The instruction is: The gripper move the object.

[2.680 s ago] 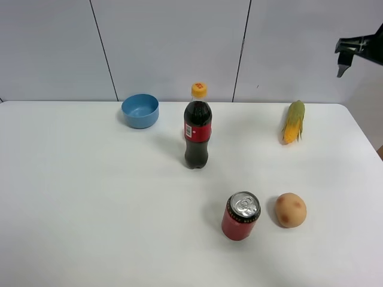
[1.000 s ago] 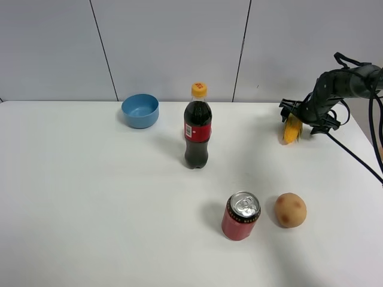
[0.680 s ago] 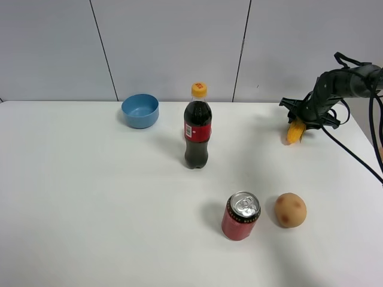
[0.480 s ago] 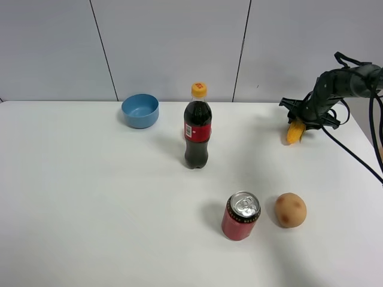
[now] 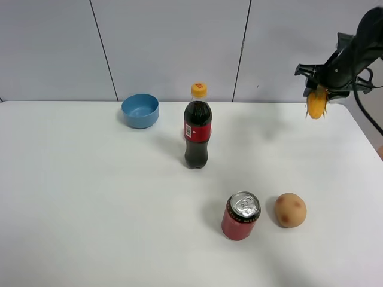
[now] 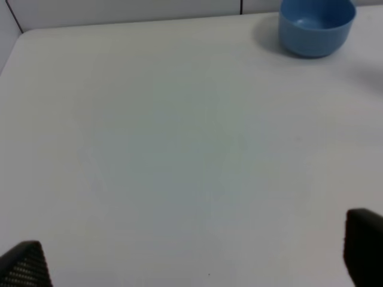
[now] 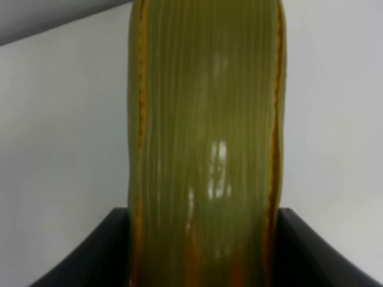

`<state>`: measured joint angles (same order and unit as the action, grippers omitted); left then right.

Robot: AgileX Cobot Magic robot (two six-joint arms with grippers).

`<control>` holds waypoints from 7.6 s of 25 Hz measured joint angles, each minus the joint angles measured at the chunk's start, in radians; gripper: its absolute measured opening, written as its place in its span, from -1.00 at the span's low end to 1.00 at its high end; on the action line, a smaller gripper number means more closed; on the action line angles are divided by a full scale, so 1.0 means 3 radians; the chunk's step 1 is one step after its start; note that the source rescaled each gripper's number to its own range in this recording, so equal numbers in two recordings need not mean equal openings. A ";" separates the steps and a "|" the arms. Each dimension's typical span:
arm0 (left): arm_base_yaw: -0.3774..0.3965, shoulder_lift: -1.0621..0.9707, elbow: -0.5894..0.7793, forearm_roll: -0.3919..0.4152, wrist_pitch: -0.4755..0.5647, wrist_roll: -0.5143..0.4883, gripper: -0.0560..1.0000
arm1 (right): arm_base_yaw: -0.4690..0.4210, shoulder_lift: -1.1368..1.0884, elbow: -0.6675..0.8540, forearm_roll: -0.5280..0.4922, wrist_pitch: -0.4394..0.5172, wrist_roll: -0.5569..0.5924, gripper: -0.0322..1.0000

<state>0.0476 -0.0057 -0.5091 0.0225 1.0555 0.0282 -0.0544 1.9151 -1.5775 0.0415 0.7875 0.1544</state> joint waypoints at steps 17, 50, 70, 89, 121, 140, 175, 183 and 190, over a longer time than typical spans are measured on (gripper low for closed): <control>0.0000 0.0000 0.0000 0.0000 0.0000 0.0000 1.00 | 0.2073 -0.1153 0.0000 0.0626 0.0004 -0.1290 -0.93; 0.0000 0.0000 0.0000 0.0000 0.0000 0.0000 1.00 | 0.3182 0.1116 0.0000 0.0464 -0.1010 -0.1259 -0.93; 0.0000 0.0000 0.0000 0.0000 0.0000 0.0000 1.00 | 0.3182 0.1320 0.0000 0.0453 -0.1206 -0.1256 -0.93; 0.0000 0.0000 0.0000 0.0000 0.0000 0.0000 1.00 | 0.3186 0.0658 0.0000 0.0374 -0.1027 -0.1256 1.00; 0.0000 0.0000 0.0000 0.0000 0.0000 0.0000 1.00 | 0.3232 -0.1937 0.0000 -0.1823 0.0104 -0.0173 1.00; 0.0000 0.0000 0.0000 0.0000 0.0000 0.0000 1.00 | 0.1138 -0.2358 0.0000 -0.0900 0.1353 -0.1142 1.00; 0.0000 0.0000 0.0000 0.0000 0.0000 0.0000 1.00 | 0.0103 -0.5772 0.3586 -0.0138 0.0958 -0.0515 1.00; 0.0000 0.0000 0.0000 0.0000 0.0000 0.0000 1.00 | 0.0103 -0.5890 0.3586 -0.0138 0.0942 -0.0515 1.00; 0.0000 0.0000 0.0000 0.0000 0.0000 0.0000 1.00 | 0.0103 -0.6210 0.3592 -0.0138 0.0942 -0.0481 1.00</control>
<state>0.0476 -0.0057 -0.5091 0.0225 1.0555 0.0282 -0.0235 0.0521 -0.4998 0.0000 1.0700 0.0102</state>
